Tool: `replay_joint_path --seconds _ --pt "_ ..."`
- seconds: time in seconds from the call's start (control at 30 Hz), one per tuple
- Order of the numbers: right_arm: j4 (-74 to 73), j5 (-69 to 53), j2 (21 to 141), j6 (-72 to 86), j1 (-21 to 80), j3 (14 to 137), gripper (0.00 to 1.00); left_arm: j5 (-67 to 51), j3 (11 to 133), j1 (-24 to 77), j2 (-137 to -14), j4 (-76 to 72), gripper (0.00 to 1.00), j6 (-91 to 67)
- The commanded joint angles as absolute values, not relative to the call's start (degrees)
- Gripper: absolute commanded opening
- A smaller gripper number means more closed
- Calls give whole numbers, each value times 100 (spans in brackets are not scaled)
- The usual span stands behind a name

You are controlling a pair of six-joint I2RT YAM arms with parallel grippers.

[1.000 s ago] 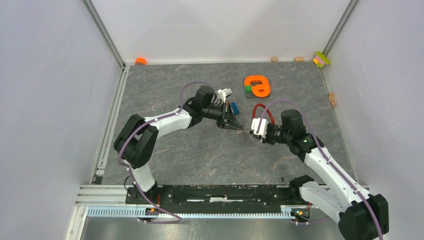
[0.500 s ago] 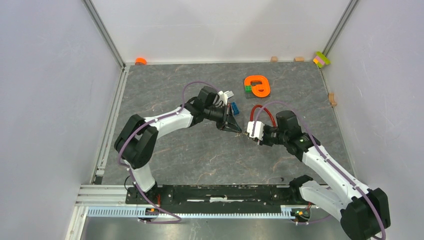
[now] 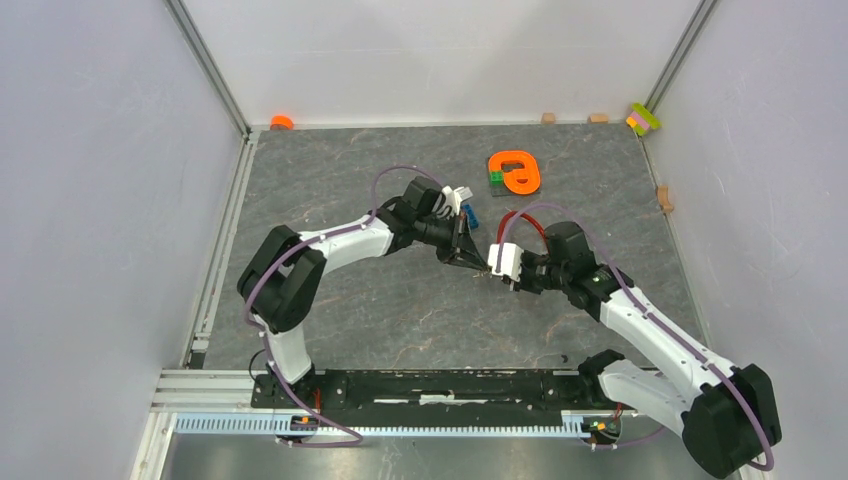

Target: Unlock with the key

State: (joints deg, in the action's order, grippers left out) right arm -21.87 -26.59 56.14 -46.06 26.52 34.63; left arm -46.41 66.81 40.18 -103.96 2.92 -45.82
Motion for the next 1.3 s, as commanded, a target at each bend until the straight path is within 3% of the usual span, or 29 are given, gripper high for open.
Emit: replay_joint_path --seconds 0.0,0.3,0.87,1.27 --pt "-1667 -2762 5592 -4378 2682 3709 0 -4711 6761 4137 -10515 -263 2 -4720" --pt "-1662 -2953 5592 -4305 2689 3650 0 -4720 6820 4201 -10661 -340 2 -4632" --pt "-1922 -3744 5869 -4291 2570 3738 0 -4885 6683 4441 -10167 -211 2 -1987" --pt "-1931 -4065 5890 -4206 2303 3737 0 -4561 6475 4655 -9840 -181 2 -1369"
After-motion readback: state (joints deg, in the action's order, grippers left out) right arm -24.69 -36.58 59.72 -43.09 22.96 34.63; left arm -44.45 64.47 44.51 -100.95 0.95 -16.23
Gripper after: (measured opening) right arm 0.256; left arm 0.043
